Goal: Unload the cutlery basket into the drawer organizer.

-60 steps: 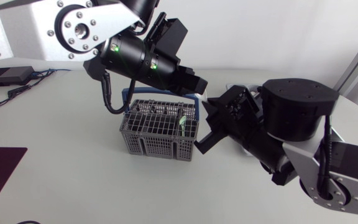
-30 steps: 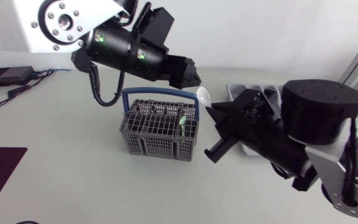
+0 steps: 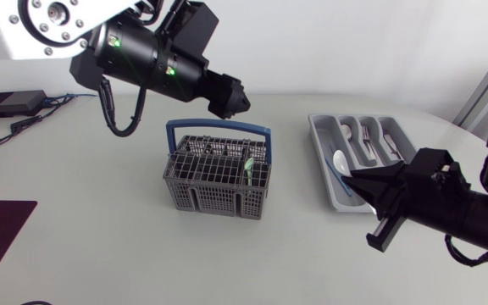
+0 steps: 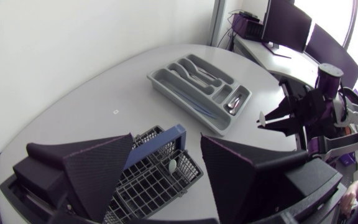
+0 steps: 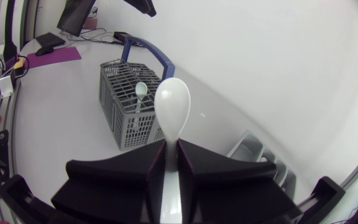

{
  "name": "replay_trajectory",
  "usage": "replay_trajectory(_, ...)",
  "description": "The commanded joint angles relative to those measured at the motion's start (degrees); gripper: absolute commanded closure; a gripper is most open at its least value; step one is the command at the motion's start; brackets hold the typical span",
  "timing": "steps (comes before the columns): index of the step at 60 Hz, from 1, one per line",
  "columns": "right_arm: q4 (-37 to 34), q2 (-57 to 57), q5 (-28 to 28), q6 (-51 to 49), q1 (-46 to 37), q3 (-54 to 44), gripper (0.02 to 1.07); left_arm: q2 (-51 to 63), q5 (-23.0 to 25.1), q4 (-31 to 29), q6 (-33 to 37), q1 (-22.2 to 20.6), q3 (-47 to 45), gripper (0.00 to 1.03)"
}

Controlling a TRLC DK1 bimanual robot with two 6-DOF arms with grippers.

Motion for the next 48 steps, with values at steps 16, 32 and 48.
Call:
replay_trajectory(16,-4.18,10.1,-14.95,-22.08,-20.69,-0.26,1.01,0.71,-3.72,-0.77,6.64,-4.14,-6.91,0.11)
replay_trajectory(32,-7.35,34.54,-20.57,-42.65,-33.52,10.2,1.01,2.03,-3.81,-0.33,8.14,-4.41,-8.76,0.11)
replay_trajectory(48,-12.8,47.89,-18.81,-56.97,-36.95,20.66,1.01,3.87,-3.9,-0.07,8.66,-4.93,-8.5,0.11)
